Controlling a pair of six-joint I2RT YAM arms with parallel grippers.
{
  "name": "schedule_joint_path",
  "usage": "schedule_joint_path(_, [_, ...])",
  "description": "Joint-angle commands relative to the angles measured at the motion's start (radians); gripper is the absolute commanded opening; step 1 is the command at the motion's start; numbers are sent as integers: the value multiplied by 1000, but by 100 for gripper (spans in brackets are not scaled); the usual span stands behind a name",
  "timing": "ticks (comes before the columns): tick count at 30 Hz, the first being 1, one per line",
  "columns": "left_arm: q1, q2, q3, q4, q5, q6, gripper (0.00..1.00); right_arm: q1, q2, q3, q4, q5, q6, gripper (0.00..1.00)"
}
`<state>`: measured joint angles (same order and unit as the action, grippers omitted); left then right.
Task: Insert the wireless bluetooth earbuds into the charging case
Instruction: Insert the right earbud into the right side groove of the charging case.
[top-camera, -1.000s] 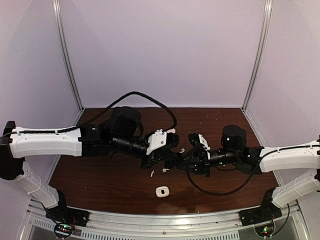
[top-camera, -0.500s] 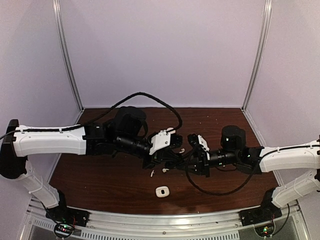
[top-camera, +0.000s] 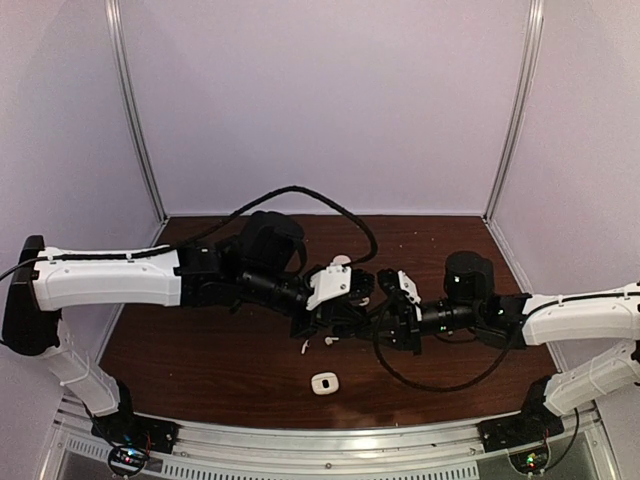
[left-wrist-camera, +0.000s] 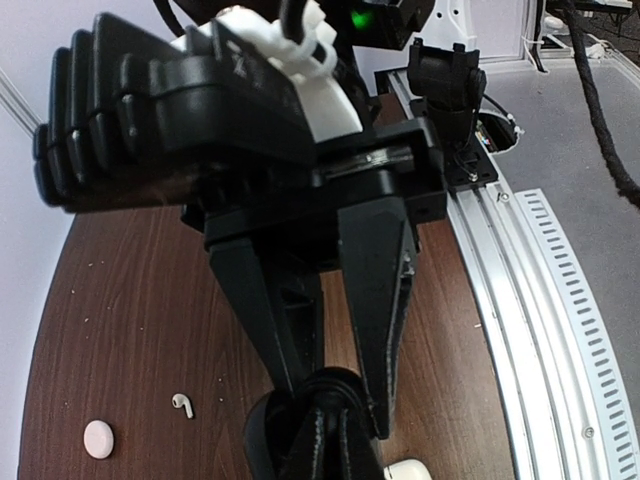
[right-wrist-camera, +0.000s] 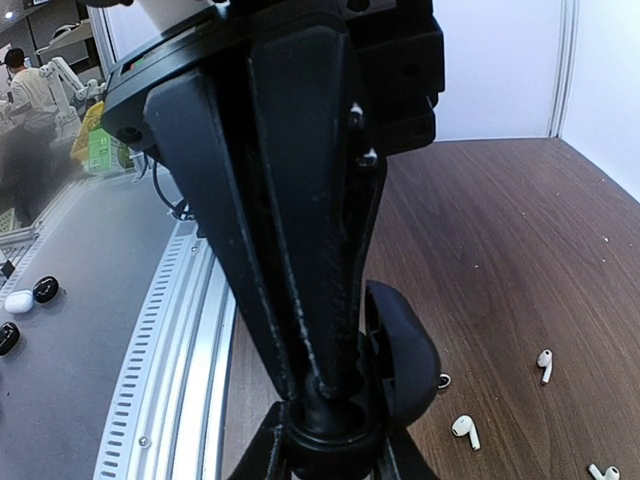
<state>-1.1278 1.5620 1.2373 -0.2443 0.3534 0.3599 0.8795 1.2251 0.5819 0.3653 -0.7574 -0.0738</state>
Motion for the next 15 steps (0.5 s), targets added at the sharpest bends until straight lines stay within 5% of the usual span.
schedule_joint_path(1, [-10,15,28,-25,-39,5,8,10,-41,8,101,-14,-12,0])
schedule_joint_path(15, [-10,-56,81,-26,-99,9,16,12,-36,-4,101,4,-4,0])
